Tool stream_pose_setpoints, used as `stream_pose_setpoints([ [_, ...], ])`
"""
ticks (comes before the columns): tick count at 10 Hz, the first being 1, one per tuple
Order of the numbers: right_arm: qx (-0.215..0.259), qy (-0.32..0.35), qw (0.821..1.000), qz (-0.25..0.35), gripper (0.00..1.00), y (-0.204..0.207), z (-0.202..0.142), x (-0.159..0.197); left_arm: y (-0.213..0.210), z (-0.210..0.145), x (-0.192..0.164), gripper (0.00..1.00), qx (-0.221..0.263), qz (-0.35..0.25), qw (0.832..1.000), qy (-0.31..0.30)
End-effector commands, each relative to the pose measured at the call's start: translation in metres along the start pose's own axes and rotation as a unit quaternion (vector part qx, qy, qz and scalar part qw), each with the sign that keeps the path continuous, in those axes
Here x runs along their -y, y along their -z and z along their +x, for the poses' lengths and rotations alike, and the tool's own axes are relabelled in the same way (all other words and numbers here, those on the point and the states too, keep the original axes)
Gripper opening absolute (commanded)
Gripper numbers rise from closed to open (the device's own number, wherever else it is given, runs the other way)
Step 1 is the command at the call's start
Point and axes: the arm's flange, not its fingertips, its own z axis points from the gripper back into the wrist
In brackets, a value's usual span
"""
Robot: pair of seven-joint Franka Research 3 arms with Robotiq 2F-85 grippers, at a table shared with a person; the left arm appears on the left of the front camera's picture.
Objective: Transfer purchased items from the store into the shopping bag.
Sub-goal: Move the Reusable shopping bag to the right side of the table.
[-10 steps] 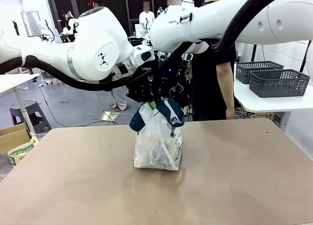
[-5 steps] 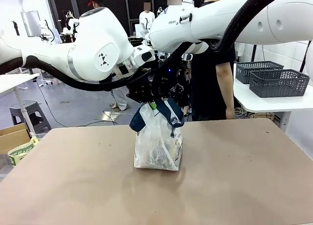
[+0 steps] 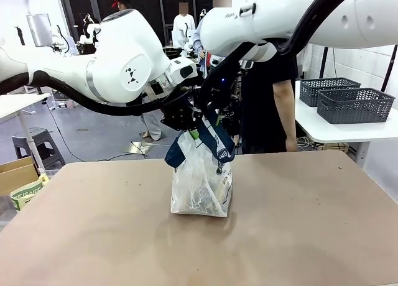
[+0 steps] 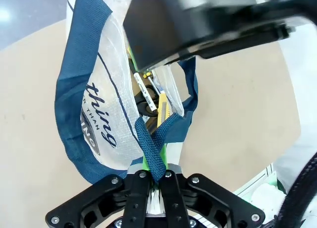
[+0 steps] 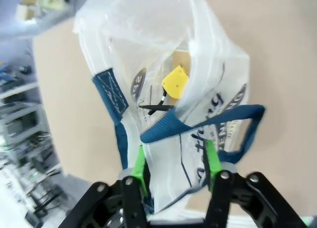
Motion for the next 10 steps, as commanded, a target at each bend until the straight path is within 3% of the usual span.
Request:
stream_pose_setpoints([
  [1,0.007,0.002,0.999,0.033,1.0,-0.004,-0.018,0.031,-0.001,0.0,-0.001,0.0,0.0,0.0,1.0,0.001],
  [4,0.023,-0.009,0.997,0.068,1.0,-0.018,-0.036,0.084,-0.001,0.0,-0.001,0.0,0.0,0.0,1.0,0.001],
  [6,0.055,-0.082,0.992,0.075,1.0,-0.03,-0.058,0.113,-0.001,0.0,-0.001,0.0,0.0,0.0,1.0,0.001],
  [7,0.097,-0.121,0.985,0.071,1.0,-0.039,-0.069,0.129,-0.001,0.0,-0.001,0.0,0.0,0.0,1.0,0.001],
  [8,0.125,-0.186,0.972,0.067,1.0,-0.046,-0.075,0.137,-0.001,0.0,-0.001,0.0,0.0,0.0,1.0,0.001],
  [9,0.151,-0.275,0.948,0.06,1.0,-0.051,-0.083,0.139,-0.001,0.0,-0.001,0.0,0.0,0.0,1.0,0.001],
  [10,0.146,-0.373,0.914,0.059,1.0,-0.053,-0.089,0.141,-0.001,0.0,-0.001,0.0,0.0,0.0,1.0,0.001],
])
